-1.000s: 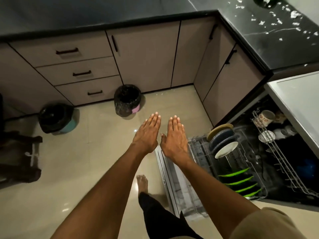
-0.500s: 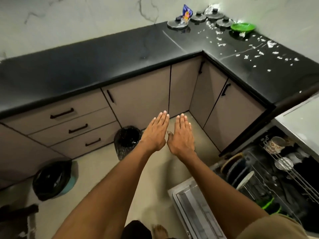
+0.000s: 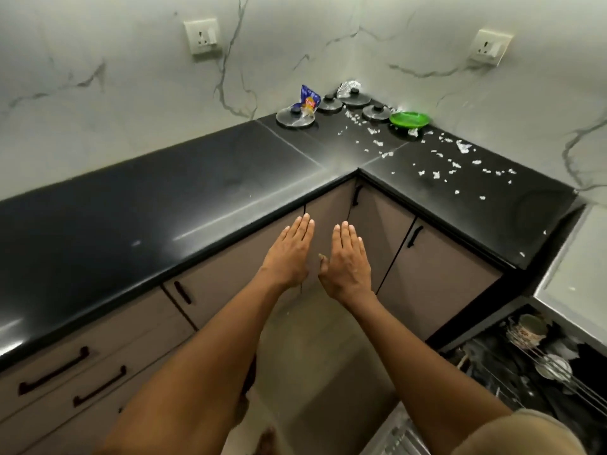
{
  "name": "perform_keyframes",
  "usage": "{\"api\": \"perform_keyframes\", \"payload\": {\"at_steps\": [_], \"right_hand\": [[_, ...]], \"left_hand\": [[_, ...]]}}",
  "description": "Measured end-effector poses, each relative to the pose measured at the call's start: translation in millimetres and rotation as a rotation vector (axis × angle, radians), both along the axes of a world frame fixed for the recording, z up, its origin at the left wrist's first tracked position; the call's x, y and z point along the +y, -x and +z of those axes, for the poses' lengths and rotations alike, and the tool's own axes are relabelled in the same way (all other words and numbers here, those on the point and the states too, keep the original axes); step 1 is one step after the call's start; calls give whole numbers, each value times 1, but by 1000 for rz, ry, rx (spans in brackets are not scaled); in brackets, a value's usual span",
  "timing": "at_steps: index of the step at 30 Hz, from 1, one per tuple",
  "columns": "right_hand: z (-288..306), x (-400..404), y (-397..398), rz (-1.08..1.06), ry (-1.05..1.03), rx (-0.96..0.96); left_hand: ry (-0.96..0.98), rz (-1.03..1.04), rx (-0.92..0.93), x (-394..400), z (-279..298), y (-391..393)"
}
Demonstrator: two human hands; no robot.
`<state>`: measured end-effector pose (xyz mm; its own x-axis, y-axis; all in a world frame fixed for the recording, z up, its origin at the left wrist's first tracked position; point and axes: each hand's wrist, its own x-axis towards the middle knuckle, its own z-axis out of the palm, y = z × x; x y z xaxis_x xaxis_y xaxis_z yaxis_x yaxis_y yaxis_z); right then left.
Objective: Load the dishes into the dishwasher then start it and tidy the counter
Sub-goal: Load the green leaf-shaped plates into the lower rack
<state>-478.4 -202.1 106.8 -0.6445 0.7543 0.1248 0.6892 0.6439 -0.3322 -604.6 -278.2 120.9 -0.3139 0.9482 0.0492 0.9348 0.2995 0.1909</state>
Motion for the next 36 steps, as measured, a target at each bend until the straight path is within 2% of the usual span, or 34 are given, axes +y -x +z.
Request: {"api": "perform_keyframes", "payload": {"at_steps": [5,13,24,30,36], "right_hand": [[16,42,56,-51,-41,33],[14,136,98,-149,-41,13],[3,338,138,-208,-38,31],[9,456,144,-207,-46,-55],[4,539,149,-249,-47,-84]], "left_hand": [[-26,-60,12,56,15,63],[-39,-176,7,171,10,104],[-2,-264,-15,378,-2,142],[-22,-300,-30,503,11,143],[17,-316,-11,588,-6,155]]}}
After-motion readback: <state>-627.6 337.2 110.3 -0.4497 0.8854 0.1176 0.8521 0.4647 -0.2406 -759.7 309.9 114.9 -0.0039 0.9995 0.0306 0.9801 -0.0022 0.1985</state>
